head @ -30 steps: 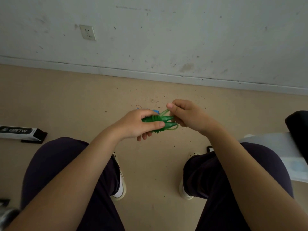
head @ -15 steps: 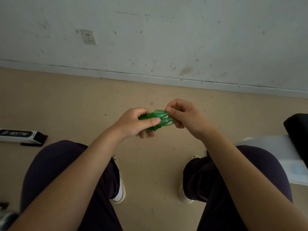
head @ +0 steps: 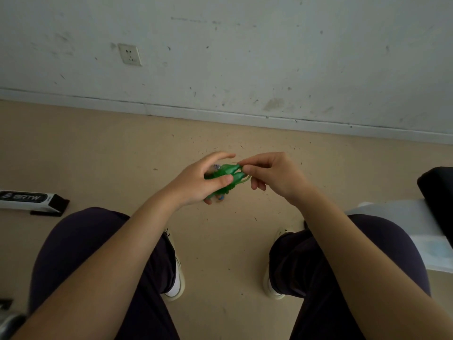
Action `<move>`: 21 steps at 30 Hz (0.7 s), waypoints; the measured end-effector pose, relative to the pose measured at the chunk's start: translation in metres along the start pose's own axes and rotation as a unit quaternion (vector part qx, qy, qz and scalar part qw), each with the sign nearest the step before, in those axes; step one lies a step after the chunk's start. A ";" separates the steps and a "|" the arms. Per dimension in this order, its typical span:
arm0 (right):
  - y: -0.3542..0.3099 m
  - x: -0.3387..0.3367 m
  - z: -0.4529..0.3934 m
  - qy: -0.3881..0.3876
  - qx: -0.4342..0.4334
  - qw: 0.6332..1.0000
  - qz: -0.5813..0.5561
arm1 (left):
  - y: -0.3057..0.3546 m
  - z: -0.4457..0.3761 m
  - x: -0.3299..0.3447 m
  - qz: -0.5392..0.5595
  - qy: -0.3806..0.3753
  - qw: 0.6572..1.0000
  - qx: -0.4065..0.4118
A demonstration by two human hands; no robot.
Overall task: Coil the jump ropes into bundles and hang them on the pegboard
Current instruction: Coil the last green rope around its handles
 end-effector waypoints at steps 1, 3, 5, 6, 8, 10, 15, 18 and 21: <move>-0.001 0.000 0.001 -0.006 -0.001 1.000 0.000 | 0.001 0.001 0.000 -0.006 -0.012 1.000 0.006; -0.004 0.000 0.002 -0.026 -0.003 1.000 -0.011 | 0.003 0.001 -0.001 -0.006 -0.014 1.000 0.018; -0.006 -0.001 0.002 -0.053 0.000 0.998 -0.028 | 0.004 0.000 -0.005 0.001 -0.006 1.000 0.025; -0.006 -0.001 0.003 -0.062 0.005 0.998 -0.026 | 0.004 0.000 -0.006 0.001 -0.005 1.000 0.027; -0.003 -0.001 0.005 -0.069 0.028 0.997 -0.015 | 0.004 0.001 -0.005 -0.011 -0.010 0.999 0.030; 0.001 0.000 0.006 -0.070 0.058 0.996 -0.012 | 0.005 0.002 -0.003 -0.038 -0.012 0.998 0.038; 0.007 -0.002 0.005 -0.035 0.095 0.993 -0.065 | 0.004 0.001 -0.002 -0.093 -0.009 0.994 0.059; 0.013 -0.003 0.003 0.001 0.127 0.989 -0.075 | 0.005 0.002 -0.001 -0.111 -0.015 0.992 0.066; 0.017 0.002 0.003 -0.019 0.165 0.975 -0.147 | 0.006 0.002 -0.002 -0.108 -0.012 0.992 0.070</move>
Point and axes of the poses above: each hand's wrist, its own z-axis away from the middle knuckle, its own x-axis out of the palm, y = z × x, the point moved 6 cm from there along -z, towards the middle knuckle, and after that the axes turned 1 degree about x, right-handed, at the moved point
